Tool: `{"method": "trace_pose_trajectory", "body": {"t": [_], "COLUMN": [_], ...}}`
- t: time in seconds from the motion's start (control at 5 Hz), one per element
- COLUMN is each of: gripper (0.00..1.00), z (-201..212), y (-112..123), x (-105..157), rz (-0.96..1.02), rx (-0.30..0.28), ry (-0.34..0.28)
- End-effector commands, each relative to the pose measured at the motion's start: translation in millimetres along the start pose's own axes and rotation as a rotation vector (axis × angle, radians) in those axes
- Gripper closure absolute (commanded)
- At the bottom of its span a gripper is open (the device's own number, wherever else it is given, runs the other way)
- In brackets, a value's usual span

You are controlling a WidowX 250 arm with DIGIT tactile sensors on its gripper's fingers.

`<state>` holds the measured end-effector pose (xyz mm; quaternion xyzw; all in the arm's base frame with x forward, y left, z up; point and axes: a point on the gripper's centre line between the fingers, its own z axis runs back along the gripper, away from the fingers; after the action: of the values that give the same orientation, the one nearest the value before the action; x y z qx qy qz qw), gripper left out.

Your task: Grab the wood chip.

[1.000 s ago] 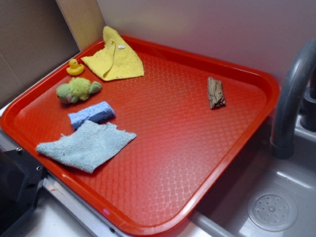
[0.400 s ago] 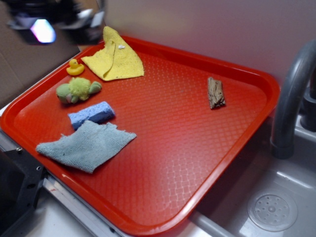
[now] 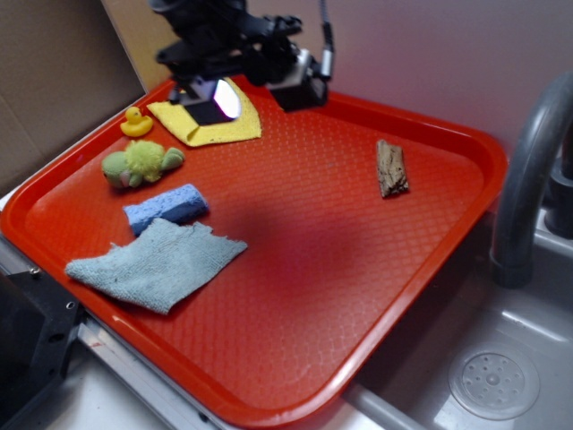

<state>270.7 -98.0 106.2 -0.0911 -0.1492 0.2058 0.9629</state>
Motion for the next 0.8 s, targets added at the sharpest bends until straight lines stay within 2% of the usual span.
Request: {"method": "trace_pose_trajectory", "body": {"t": [0.0, 0.2, 0.4, 0.6], "gripper": [0.00, 0.00, 0.00, 0.00], "z": [18, 18, -13, -34], "y": [-12, -12, -27, -36], "x": [17, 17, 23, 21], "rz": [-0.007, -0.007, -0.010, -0.026], "rx": [-0.044, -0.044, 0.000, -0.004], "ry": [-0.049, -0.049, -0.051, -0.023]}}
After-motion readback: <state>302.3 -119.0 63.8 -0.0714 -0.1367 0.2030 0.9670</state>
